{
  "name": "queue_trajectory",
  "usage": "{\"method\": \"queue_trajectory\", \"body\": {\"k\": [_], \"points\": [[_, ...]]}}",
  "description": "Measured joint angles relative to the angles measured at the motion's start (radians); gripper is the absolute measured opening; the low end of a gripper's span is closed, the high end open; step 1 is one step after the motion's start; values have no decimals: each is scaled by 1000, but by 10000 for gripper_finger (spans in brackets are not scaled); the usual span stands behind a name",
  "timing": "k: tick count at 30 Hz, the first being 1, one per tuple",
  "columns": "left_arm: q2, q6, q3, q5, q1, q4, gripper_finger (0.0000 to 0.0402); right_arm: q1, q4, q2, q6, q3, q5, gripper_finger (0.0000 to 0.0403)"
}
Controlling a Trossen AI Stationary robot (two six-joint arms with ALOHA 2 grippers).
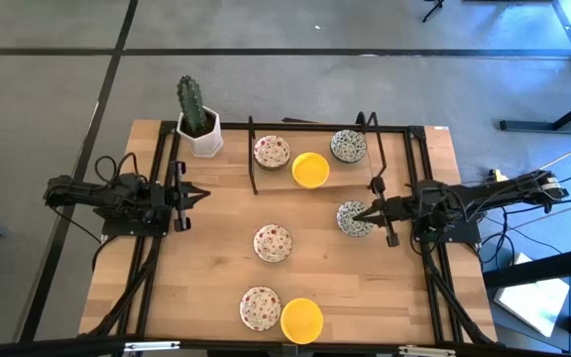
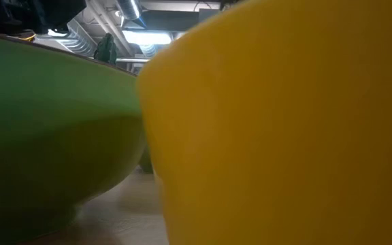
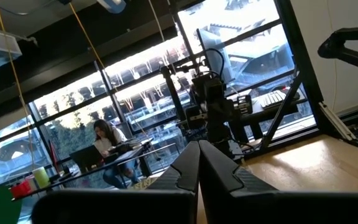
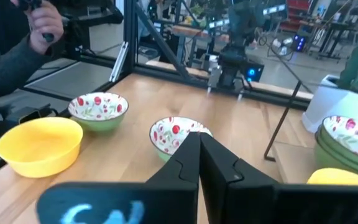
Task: Pick & Place Mini bowls
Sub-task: Stack the blue patterned bowl on the blue patterned bowl on the shelf
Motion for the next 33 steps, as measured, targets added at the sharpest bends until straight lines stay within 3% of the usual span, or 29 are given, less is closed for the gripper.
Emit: {"method": "queue_trajectory", "body": {"k": [11,17,26,33], "points": [[4,-104,0,-25,0,3,2,0,-28,4,3,0,3,5],[5,-89,0,-64,0,7,5,0,-82,4,147,22,216,5],[5,-62,0,-68,0,2,3,0,-403,5,285,129,237,5],[5,-62,0,-68,0,2,7,64,-806,99,512,274,244,5]]}}
